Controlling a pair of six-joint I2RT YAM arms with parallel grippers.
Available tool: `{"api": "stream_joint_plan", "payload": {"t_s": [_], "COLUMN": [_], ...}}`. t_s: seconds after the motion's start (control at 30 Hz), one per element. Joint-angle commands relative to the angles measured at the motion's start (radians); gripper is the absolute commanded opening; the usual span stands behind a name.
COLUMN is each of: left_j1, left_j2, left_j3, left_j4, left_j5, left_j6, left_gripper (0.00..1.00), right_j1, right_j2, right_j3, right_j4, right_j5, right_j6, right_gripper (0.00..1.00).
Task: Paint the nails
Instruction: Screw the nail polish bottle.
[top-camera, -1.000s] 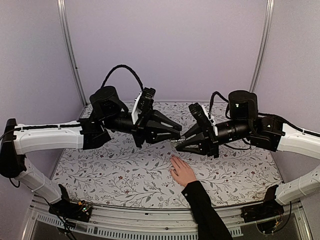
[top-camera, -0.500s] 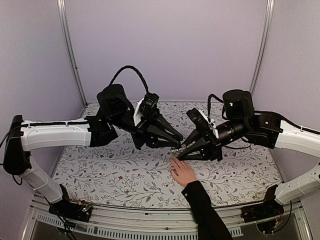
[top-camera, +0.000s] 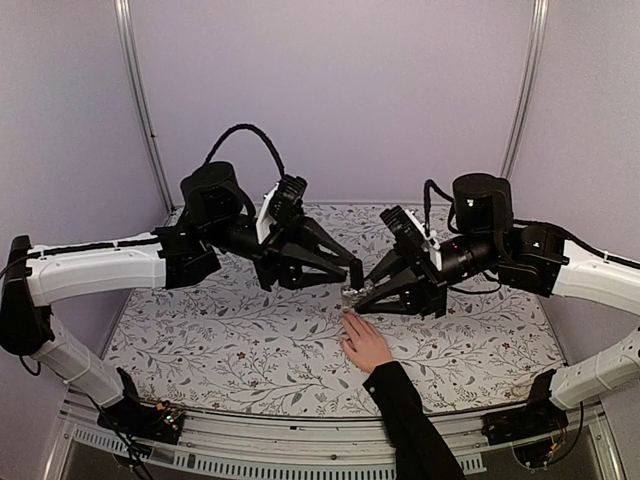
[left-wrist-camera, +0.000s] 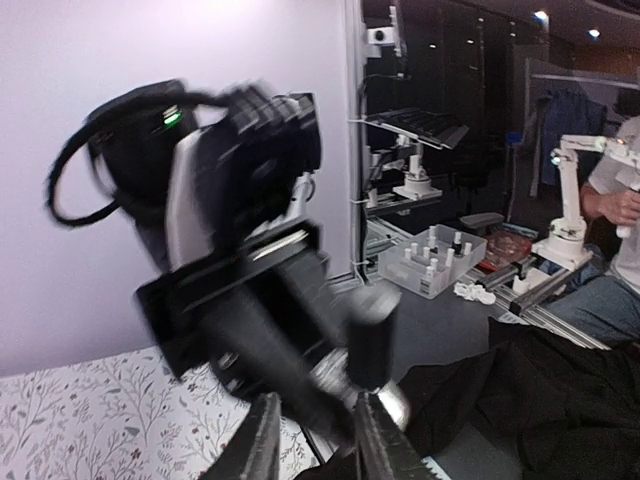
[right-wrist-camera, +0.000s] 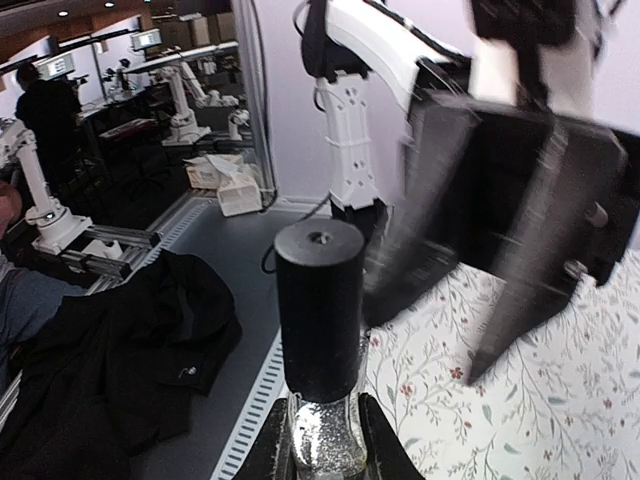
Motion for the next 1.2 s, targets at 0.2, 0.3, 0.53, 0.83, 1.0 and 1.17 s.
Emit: {"api": "stream_joint_plan", "payload": {"t_s": [0.2, 0.3, 0.53, 0.83, 1.0, 1.17], "left_j1": [0.106, 0.109, 0.107, 0.011, -0.043, -0.063], "left_j2": [-0.120, -0.159, -0.212, -0.161, -0.099, -0.028], "left_j3": [-0.083, -0.121, -0.158, -0.118, -0.076, -0.016], "left_j4": [-0.055, -0.036, -0.091, -0.063, -0.013, -0.011], "left_j5": [-0.200, -0.286, -0.547, -0.780, -0.895, -0.947], "left_j6": [-0.021, -0.032, -0.013, -0.053, -0.104, -0.140], "left_gripper": [0.48, 0.51, 0.53, 0.53, 0.52, 0.48], "right_j1": [0.013, 0.013, -0.003, -0.019, -0.019, -0.019], "right_j2": [-0.062, -0.063, -0.051, -0.009, 0.003, 0.020], "right_j3": [0.015, 0.001, -0.022, -0.044, -0.060, -0.052], "right_j4": [0.117, 0.110, 0.113, 0.142, 0.154, 0.148], "right_j5": [0.015, 0.172, 0.549, 0.879, 0.991, 1.029], "right_j6": [0.009, 0.027, 0.082, 0.142, 0.179, 0.190], "right_gripper": [0.00, 0.00, 0.00, 0.00, 0.00, 0.00]}}
